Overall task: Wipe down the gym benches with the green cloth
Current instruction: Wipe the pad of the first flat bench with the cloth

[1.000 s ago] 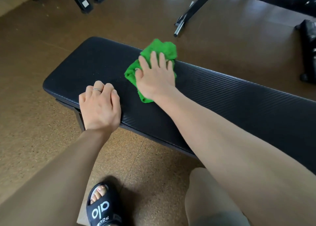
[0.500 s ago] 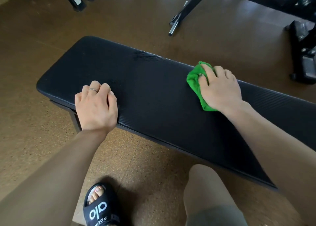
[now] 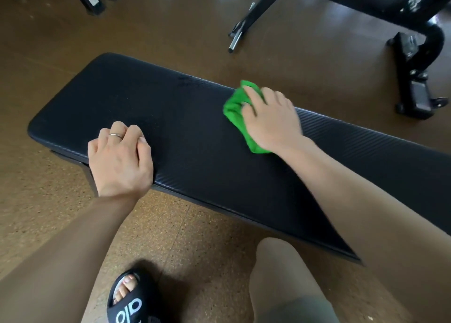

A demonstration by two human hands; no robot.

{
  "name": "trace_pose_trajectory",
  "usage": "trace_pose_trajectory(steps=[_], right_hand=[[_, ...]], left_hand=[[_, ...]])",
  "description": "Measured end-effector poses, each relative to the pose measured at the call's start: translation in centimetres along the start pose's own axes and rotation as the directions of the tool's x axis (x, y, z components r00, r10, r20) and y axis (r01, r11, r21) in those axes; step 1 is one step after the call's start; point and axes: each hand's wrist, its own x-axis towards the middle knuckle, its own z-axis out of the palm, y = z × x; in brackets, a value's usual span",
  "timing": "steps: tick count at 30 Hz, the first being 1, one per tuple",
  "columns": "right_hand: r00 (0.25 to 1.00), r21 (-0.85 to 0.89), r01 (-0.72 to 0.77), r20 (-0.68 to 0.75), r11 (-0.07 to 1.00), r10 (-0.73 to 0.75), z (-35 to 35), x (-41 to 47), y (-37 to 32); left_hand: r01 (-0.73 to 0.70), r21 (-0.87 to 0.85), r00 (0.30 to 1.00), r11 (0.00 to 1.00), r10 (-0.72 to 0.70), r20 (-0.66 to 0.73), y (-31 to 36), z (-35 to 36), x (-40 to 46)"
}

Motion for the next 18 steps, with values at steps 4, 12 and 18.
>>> trace_pose_trajectory(steps=[4,12,18], right_hand=[[0.989,-0.077,-0.136,0.046,0.988,0.14,-0.4,-0.7,1.2],[0.993,-0.032,0.061,0.105,0.998,-0.057,2.0,5.0,-10.7],[0.983,-0.032,0.182,0.032,0.983,-0.181,1.4,-6.0,-5.8]], left_hand=[[0.0,-0.005,1.0,1.0,0.0,-0.009,0.0,0.2,0.2],[-0.036,-0.021,0.999,0.999,0.035,-0.026,-0.3,0.3,-0.1],[-0.016,-0.039,0.999,0.999,0.015,-0.036,-0.2,0.4,-0.3]])
